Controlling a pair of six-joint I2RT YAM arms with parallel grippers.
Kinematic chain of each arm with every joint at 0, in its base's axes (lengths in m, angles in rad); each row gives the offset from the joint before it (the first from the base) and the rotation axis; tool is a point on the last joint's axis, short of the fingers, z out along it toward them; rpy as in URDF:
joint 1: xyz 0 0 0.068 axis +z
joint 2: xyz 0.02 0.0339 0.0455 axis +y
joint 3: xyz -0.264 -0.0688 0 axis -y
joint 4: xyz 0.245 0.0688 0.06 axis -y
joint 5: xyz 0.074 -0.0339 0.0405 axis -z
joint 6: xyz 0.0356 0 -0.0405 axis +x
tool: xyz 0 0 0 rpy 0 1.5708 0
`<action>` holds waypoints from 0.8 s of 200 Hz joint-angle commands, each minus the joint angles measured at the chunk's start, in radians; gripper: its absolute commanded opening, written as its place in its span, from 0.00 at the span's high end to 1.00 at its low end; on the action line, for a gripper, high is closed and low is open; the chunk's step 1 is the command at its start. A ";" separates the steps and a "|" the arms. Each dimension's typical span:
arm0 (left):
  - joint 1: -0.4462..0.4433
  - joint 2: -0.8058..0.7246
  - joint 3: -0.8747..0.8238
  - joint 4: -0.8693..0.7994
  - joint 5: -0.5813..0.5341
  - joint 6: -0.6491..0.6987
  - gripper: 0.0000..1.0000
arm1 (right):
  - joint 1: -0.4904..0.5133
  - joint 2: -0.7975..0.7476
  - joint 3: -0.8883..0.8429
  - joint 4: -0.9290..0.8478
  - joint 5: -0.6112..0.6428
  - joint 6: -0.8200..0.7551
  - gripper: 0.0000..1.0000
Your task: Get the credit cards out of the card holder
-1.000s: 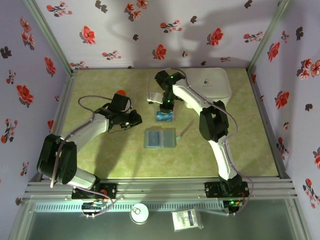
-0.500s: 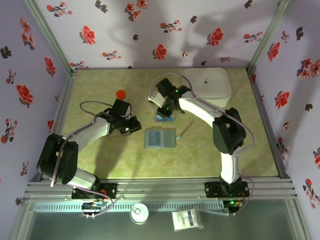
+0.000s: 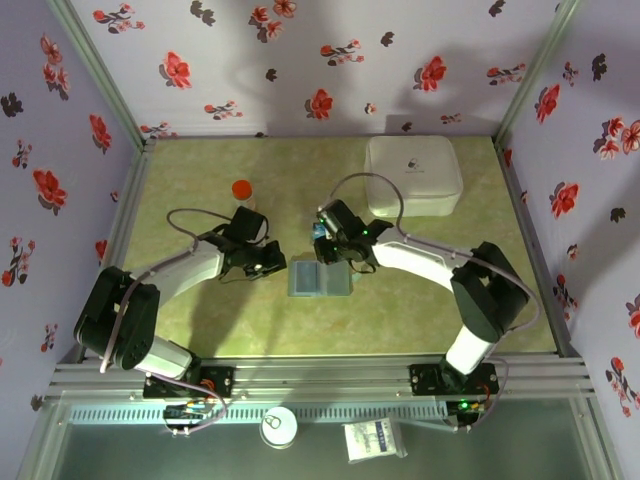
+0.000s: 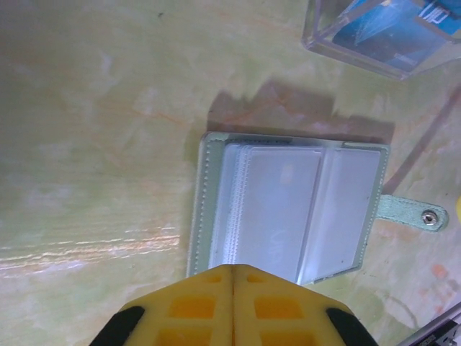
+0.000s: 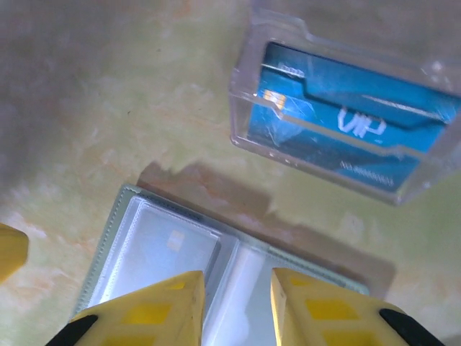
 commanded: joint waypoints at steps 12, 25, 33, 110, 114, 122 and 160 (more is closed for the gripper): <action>-0.040 0.048 -0.008 0.049 0.024 -0.016 0.96 | -0.001 -0.046 -0.071 0.120 -0.070 0.268 0.72; -0.053 0.060 -0.015 0.071 0.020 -0.030 0.98 | -0.001 -0.034 -0.075 0.122 -0.121 0.308 0.73; -0.059 0.065 -0.021 0.082 0.017 -0.034 0.98 | -0.002 -0.026 -0.080 0.128 -0.152 0.328 0.73; -0.076 0.107 -0.063 0.096 -0.028 -0.040 1.00 | 0.002 0.053 -0.131 0.240 -0.287 0.392 0.70; -0.076 0.109 -0.062 0.096 -0.027 -0.039 1.00 | 0.002 0.056 -0.131 0.243 -0.290 0.393 0.70; -0.076 0.114 -0.066 0.097 -0.024 -0.037 1.00 | 0.004 0.063 -0.131 0.249 -0.299 0.396 0.71; -0.076 0.126 -0.072 0.099 -0.033 -0.034 1.00 | 0.008 0.087 -0.129 0.257 -0.324 0.408 0.70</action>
